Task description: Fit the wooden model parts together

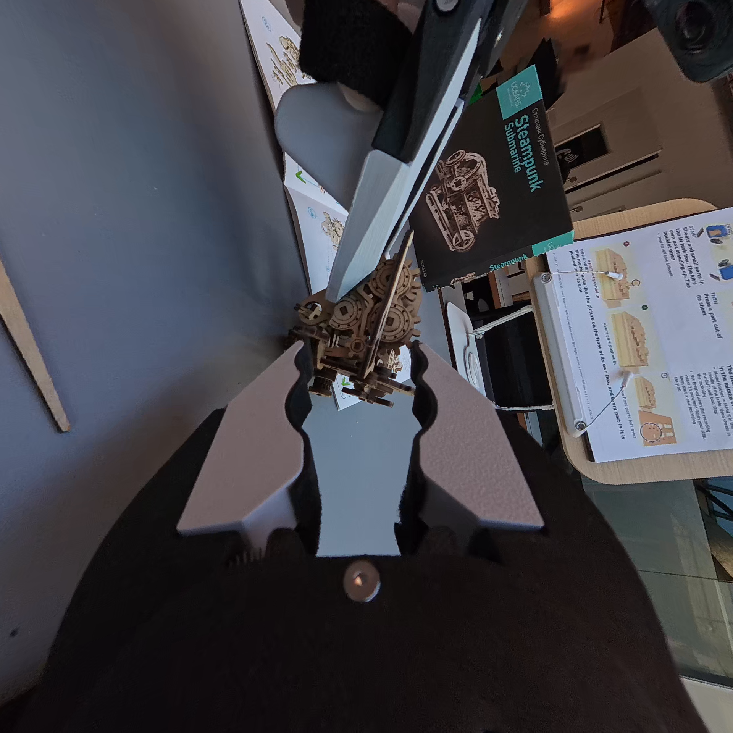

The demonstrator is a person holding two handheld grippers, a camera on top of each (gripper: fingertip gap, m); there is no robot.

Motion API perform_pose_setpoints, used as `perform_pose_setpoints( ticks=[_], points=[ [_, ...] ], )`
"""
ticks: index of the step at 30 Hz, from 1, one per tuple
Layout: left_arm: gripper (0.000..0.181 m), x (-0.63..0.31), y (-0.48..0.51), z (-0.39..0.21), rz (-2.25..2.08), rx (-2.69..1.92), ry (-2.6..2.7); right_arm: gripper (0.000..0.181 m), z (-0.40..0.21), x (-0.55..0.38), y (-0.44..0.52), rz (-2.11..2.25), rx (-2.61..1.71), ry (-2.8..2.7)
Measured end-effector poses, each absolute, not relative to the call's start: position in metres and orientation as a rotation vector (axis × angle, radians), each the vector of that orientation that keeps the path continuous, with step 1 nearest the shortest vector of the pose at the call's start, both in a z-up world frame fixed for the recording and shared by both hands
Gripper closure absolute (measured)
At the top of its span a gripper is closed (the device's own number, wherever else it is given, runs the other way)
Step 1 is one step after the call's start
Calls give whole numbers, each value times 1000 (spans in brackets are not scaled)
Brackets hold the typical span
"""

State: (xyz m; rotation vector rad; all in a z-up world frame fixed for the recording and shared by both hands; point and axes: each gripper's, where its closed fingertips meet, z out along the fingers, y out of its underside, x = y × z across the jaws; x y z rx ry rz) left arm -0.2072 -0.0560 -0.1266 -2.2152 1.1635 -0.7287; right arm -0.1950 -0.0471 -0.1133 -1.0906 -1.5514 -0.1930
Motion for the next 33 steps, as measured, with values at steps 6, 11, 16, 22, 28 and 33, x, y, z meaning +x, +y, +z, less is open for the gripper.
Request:
perform_pose_setpoints(
  ticks=[6, 11, 16, 22, 28, 33],
  points=[
    [163, -206, -56, -127, -730, -2214, 1168, 134, -113, -194, -47, -185, -1101, -1544],
    [163, -207, -56, -127, -737, -2215, 1167, 134, -113, -194, -47, -179, -1098, -1540],
    [163, -207, -56, -127, -746, -2226, 1161, 132, -115, -195, -46, -195, -1098, -1563],
    [163, -207, -54, -127, -762, -2233, 1151, 130, -117, -193, -41, -302, -1062, -1569],
    [163, -209, -54, -126, -743, -2227, 1158, 134, -116, -194, -40, -279, -1070, -1559],
    [163, -210, -54, -127, -755, -2223, 1151, 135, -117, -195, -41, -274, -1067, -1562]
  ],
)
